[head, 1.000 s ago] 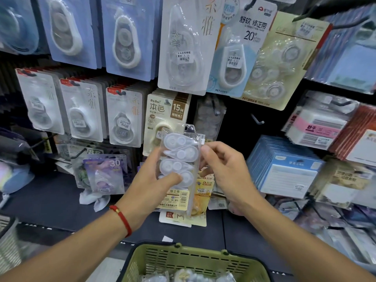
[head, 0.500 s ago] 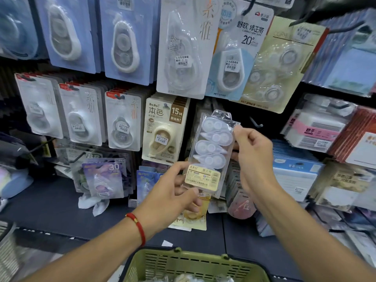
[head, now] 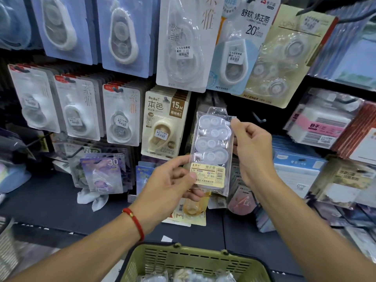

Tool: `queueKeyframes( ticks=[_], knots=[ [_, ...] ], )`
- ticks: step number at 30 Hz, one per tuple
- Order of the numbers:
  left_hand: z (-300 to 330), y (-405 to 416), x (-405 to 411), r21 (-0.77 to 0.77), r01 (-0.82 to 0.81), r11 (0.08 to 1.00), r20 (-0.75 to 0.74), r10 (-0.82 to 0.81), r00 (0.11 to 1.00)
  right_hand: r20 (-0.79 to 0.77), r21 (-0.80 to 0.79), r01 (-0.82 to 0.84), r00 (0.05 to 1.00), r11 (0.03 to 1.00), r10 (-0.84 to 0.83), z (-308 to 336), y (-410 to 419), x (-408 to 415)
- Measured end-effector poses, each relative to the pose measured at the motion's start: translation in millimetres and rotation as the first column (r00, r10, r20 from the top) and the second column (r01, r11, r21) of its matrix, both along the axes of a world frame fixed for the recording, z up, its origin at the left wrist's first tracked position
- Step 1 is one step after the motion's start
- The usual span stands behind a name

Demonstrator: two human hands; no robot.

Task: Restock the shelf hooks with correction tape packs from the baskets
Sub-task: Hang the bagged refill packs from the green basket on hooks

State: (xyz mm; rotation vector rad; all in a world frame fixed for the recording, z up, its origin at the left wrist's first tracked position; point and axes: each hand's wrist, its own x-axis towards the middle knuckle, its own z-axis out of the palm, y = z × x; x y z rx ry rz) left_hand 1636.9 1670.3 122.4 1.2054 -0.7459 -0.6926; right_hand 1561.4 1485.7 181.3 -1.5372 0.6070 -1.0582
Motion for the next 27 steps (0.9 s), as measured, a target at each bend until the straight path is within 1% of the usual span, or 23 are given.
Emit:
queueKeyframes(
  ticks=[4,6,7,8,9,10,11,12,13,14,15,18,21,23,25,27],
  knots=[
    [-1.5,-0.4,1.3,-0.006,-0.001,1.0,-0.014,0.001,1.0,-0.029,0.008,-0.039,0.999,0.999,0.039,-2.2,1.3,-5.4],
    [-2.2,-0.9,1.2,0.034,-0.015,0.999,0.0,0.015,1.0,-0.095,-0.002,-0.085,0.992,0.996,0.085,-12.6,5.9,-11.0],
    [-2.6,-1.2,2.0,0.069,-0.036,0.997,0.062,0.031,0.998,-0.142,-0.003,-0.113,0.984,0.994,0.112,-21.4,9.7,-14.0],
    [-2.8,-1.1,6.3,0.115,-0.088,0.989,0.211,0.062,0.975,-0.178,0.001,-0.136,0.975,0.991,0.134,-31.1,13.8,-16.4],
    [-3.3,-0.4,14.3,0.14,-0.185,0.973,0.423,0.11,0.899,-0.199,0.001,-0.14,0.97,0.99,0.137,-40.3,16.8,-17.8],
    [-2.2,1.0,23.8,0.121,-0.298,0.947,0.621,0.162,0.767,-0.209,-0.015,-0.121,0.971,0.993,0.115,-47.1,17.0,-16.3],
    [0.7,2.5,34.2,0.052,-0.392,0.919,0.757,0.22,0.615,-0.214,-0.04,-0.087,0.974,0.995,0.077,-50.2,14.6,-12.5],
    [3.8,3.9,43.9,-0.023,-0.448,0.894,0.833,0.265,0.485,-0.22,-0.064,-0.056,0.975,0.996,0.041,-50.9,9.2,-5.9],
    [4.9,4.9,51.2,-0.066,-0.476,0.877,0.875,0.28,0.395,-0.225,-0.072,-0.032,0.974,0.997,0.015,-49.8,2.7,3.0],
    [4.0,5.2,55.3,-0.076,-0.5,0.863,0.9,0.275,0.339,-0.229,-0.066,-0.009,0.974,0.998,-0.006,-47.8,-5.0,14.0],
    [2.0,4.3,57.5,-0.052,-0.519,0.853,0.918,0.246,0.311,-0.233,-0.056,0.016,0.972,0.998,-0.029,-45.8,-13.0,25.9],
    [-10.6,2.0,56.0,0.066,-0.533,0.843,0.954,0.103,0.281,-0.244,-0.04,0.091,0.965,0.995,-0.098,-47.0,-35.7,59.3],
    [-19.3,5.0,59.3,0.062,-0.525,0.849,0.968,0.077,0.238,-0.285,-0.032,0.162,0.944,0.986,-0.164,-52.1,-49.5,79.8],
    [-24.2,7.9,60.8,0.046,-0.519,0.854,0.971,0.085,0.224,-0.349,-0.021,0.184,0.92,0.983,-0.18,-56.9,-53.7,82.4],
    [-28.9,11.1,58.5,0.052,-0.51,0.859,0.968,0.082,0.237,-0.406,-0.079,0.17,0.895,0.982,-0.187,-62.1,-51.9,69.5],
    [-32.9,15.4,56.4,0.073,-0.503,0.861,0.962,0.072,0.263,-0.411,-0.199,0.115,0.892,0.973,-0.19,-69.3,-43.1,41.7]
  ],
)
